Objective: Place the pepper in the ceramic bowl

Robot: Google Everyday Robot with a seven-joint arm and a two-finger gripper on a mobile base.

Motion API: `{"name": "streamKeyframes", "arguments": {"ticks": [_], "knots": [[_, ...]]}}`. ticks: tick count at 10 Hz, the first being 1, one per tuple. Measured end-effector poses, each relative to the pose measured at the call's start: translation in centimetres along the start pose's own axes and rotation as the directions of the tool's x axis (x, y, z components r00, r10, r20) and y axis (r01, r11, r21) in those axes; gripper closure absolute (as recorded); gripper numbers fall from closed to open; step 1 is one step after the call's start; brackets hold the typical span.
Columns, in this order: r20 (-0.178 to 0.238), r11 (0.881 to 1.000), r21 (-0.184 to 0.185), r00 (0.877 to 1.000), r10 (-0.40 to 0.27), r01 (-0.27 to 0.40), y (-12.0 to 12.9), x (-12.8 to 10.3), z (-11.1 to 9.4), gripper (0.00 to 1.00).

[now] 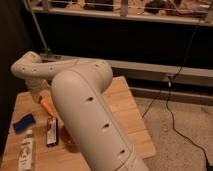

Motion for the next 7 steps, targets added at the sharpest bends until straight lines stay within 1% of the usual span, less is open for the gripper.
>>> {"name": "streamKeyframes", "arguments": {"ticks": [1, 2, 3, 5, 7], "knots": [[-0.001, 1.0, -0.009, 1.0, -0.003, 0.003, 0.3, -0.6, 0.7, 0.35], [-0.002, 1.0, -0.009, 1.0, -0.007, 0.007, 0.4, -1.3, 1.6, 0.35], [-0.007, 1.0, -0.003, 1.0, -0.009, 0.009, 0.3, -1.6, 2.2, 0.35], [-0.032, 1.0, 0.02, 0.999, -0.012, 0.013, -0.4, -2.0, 4.0, 0.35], [-0.055, 0.999, 0.035, 0.998, -0.012, 0.014, -0.8, -2.0, 5.4, 0.35]]}}
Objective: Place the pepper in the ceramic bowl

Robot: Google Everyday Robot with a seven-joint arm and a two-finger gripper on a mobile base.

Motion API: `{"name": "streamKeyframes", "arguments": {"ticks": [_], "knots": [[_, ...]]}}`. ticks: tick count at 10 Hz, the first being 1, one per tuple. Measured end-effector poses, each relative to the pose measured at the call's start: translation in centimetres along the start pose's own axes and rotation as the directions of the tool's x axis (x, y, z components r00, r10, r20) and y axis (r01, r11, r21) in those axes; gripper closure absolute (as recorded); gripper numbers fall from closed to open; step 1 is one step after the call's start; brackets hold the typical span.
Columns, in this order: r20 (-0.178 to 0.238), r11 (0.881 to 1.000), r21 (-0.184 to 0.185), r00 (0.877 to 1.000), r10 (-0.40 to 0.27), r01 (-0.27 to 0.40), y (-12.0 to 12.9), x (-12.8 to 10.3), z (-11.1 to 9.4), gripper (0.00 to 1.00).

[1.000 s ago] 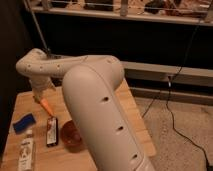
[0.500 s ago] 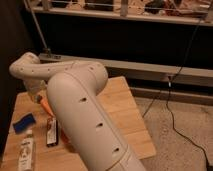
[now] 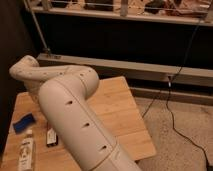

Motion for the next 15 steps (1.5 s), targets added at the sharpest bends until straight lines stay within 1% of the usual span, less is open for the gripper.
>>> {"name": "streamKeyframes", "arguments": {"ticks": [1, 5, 10, 12, 14, 15], "knots": [[-0.012, 1.0, 0.004, 1.0, 0.002, -0.002, 0.0, 0.0, 0.7, 0.35], [-0.06, 1.0, -0.014, 0.998, 0.015, -0.016, 0.7, 0.6, 3.1, 0.35], [-0.095, 0.999, -0.033, 0.995, 0.036, -0.04, 0.8, 1.3, 4.9, 0.35], [-0.112, 0.998, -0.05, 0.993, 0.038, -0.044, 1.2, 1.4, 5.4, 0.42], [-0.121, 0.997, -0.059, 0.992, 0.038, -0.046, 1.3, 1.4, 5.6, 0.43], [-0.128, 0.997, -0.062, 0.991, 0.04, -0.048, 1.4, 1.3, 5.6, 0.52]]}}
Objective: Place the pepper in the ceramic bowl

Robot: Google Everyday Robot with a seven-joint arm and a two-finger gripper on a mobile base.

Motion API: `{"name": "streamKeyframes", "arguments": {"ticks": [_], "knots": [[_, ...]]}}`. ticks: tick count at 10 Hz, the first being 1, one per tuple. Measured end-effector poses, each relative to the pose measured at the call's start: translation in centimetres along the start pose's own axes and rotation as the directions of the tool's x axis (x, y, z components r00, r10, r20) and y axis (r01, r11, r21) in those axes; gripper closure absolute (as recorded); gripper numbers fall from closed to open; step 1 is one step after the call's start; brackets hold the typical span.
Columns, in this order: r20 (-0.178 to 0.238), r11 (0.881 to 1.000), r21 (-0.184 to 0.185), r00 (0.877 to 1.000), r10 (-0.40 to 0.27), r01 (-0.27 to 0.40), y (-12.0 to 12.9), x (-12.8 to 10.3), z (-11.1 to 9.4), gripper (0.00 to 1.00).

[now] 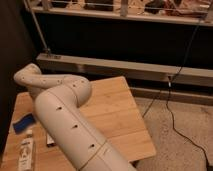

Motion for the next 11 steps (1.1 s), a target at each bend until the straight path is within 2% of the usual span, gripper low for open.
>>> {"name": "streamKeyframes", "arguments": {"ticks": [2, 8, 11], "knots": [[-0.008, 1.0, -0.003, 1.0, 0.001, -0.001, 0.0, -0.1, 0.0, 0.64], [-0.036, 1.0, -0.005, 0.999, 0.007, -0.007, 0.0, 0.2, -0.1, 0.65], [-0.031, 1.0, -0.013, 0.999, 0.012, -0.013, -0.3, 0.4, -1.4, 0.65]]}}
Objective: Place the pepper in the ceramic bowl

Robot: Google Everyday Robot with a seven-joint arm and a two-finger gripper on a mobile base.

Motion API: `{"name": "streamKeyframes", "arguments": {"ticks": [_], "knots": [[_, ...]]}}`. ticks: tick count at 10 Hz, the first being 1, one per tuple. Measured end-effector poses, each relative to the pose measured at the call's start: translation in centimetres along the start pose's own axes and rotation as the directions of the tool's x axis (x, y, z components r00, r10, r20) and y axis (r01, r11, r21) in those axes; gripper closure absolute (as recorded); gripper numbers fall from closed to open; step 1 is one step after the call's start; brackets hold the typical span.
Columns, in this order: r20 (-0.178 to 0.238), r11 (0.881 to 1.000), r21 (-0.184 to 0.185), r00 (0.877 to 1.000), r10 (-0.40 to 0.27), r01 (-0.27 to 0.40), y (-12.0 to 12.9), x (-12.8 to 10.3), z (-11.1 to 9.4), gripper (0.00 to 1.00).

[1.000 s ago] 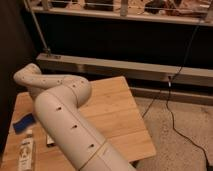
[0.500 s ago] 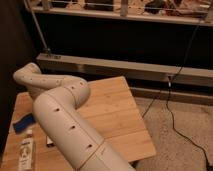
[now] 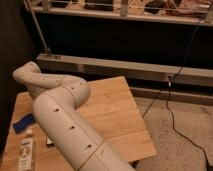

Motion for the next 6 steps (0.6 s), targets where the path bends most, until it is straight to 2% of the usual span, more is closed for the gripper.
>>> {"name": "streamKeyframes", "arguments": {"ticks": [4, 6], "knots": [[0.023, 1.0, -0.004, 1.0, 0.009, -0.009, -1.5, 1.8, -4.0, 0.65], [0.023, 1.0, 0.003, 1.0, 0.001, -0.001, -2.3, 4.3, -6.0, 0.65]]}}
